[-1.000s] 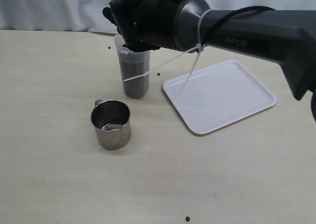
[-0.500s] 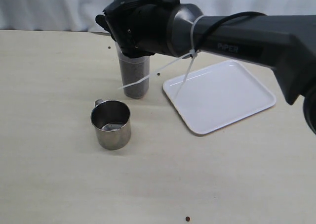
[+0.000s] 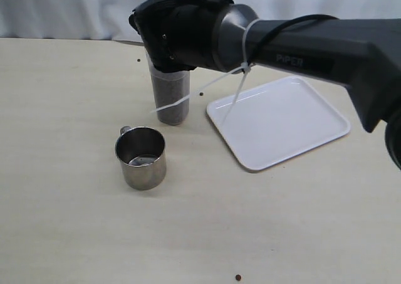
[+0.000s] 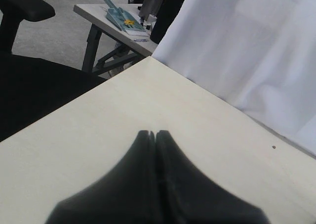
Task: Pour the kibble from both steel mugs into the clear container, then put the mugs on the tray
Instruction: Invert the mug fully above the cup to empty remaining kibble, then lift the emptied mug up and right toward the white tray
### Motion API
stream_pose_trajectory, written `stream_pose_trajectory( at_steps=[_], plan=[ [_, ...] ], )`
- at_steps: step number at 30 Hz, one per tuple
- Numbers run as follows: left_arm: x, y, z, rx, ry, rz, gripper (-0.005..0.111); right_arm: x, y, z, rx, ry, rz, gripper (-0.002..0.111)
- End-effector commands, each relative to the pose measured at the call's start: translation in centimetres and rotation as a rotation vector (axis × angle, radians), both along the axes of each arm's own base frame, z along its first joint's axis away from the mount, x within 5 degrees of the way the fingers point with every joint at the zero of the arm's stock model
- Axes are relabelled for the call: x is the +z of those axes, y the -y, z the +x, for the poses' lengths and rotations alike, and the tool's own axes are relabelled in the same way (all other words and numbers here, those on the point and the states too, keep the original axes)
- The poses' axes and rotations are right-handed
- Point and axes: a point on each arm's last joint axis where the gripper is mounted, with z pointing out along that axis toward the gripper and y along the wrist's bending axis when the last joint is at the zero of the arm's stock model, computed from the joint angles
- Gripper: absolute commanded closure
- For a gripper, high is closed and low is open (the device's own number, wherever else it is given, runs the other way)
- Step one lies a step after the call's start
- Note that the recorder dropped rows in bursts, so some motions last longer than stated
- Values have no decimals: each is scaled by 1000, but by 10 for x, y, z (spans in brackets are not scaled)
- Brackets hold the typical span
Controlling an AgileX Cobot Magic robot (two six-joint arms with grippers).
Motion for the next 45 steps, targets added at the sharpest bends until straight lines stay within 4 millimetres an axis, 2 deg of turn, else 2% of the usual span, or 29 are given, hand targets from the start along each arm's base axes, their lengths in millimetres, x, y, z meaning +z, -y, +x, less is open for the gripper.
stream_pose_trajectory(
  at_steps=[1, 5, 9, 12, 15, 23, 28, 36, 40, 45],
  plan=[
    [0, 0, 0, -5, 8, -1, 107, -1, 4, 0, -40, -50, 67, 103],
    [0, 0, 0, -5, 8, -1, 107, -4, 7, -5, -91, -128, 145, 103],
    [0, 0, 0, -5, 8, -1, 107, 3, 29, -1, -220, -220, 308, 103],
    [0, 0, 0, -5, 8, -1, 107, 21, 53, 4, -338, -269, 570, 103],
    [0, 0, 0, -5, 8, -1, 107, 31, 71, 4, -419, -342, 721, 103],
    [0, 0, 0, -5, 8, -1, 107, 37, 128, -4, -616, -333, 981, 103],
    [0, 0, 0, -5, 8, -1, 107, 36, 172, -23, -648, -371, 1209, 103],
    [0, 0, 0, -5, 8, -1, 107, 10, 233, -67, -499, -480, 1665, 103],
    [0, 0, 0, -5, 8, -1, 107, -20, 255, -86, -418, -525, 1784, 103],
    [0, 0, 0, -5, 8, -1, 107, -56, 272, -100, -337, -578, 1922, 103]
  ],
)
